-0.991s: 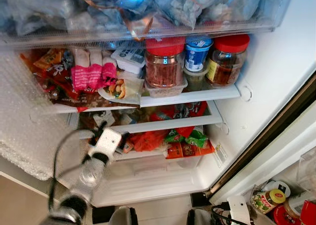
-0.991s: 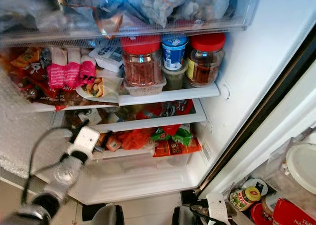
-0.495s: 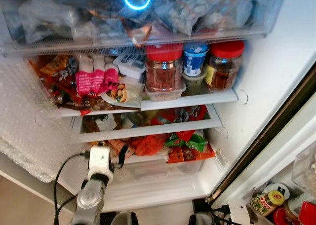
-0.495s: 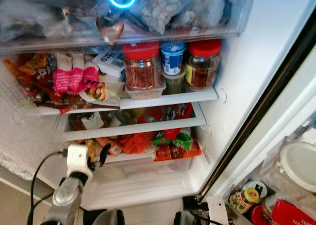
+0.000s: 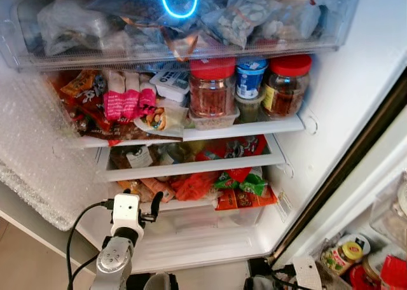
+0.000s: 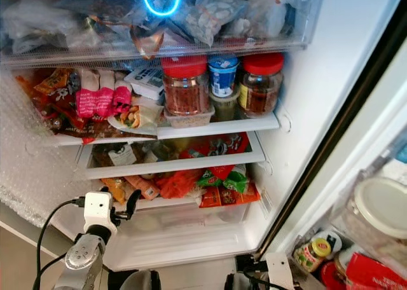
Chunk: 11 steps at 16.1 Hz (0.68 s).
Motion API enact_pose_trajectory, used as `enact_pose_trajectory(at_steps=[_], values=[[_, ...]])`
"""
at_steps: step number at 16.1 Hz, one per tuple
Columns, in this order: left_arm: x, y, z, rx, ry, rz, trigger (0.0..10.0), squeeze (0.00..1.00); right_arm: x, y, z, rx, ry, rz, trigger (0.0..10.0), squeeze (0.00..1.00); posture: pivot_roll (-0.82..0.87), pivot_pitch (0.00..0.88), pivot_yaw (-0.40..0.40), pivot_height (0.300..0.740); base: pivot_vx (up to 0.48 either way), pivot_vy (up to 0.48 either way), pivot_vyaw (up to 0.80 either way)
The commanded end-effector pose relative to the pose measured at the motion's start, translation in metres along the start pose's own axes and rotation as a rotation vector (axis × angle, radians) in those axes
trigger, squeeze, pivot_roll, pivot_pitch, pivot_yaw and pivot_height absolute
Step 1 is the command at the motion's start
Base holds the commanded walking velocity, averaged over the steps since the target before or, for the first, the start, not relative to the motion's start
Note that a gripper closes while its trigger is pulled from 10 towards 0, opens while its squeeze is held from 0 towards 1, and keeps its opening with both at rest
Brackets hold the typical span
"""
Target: Restocking fridge
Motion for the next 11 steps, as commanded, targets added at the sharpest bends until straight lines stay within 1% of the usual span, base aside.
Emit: enact_pose_trajectory(at_steps=[1, 5, 11], values=[[-0.003, -0.008, -0.006, 0.016, 0.009, -0.036, 10.0, 0.0, -0.001, -0.005, 0.001, 0.014, -0.009, -0.018, 10.0, 0.0, -0.08, 0.0, -0.006, 0.637, -0.259, 0.0, 0.0], [-0.011, -0.026, -0.007, 0.024, 0.018, -0.108, 10.0, 0.0, 0.0, -0.005, 0.0, 0.019, -0.008, -0.017, 10.0, 0.0, -0.08, 0.001, -0.004, 0.637, -0.281, 0.0, 0.0], [-0.012, -0.031, -0.008, 0.016, 0.036, -0.138, 10.0, 0.0, 0.0, -0.004, 0.0, 0.02, -0.006, -0.016, 10.0, 0.0, -0.08, 0.0, -0.006, 0.637, -0.285, 0.0, 0.0]])
Point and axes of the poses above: a point about 5 cm out from each wrist's last joint towards the gripper, its own x axis pointing out of the wrist towards the gripper, its own y axis along the axis of the wrist's last joint, z = x × y, the point moved 5 cm from there along x, pointing out of the wrist towards the gripper, and after that the axes turned 9 degrees about x, right-handed, at the moved point
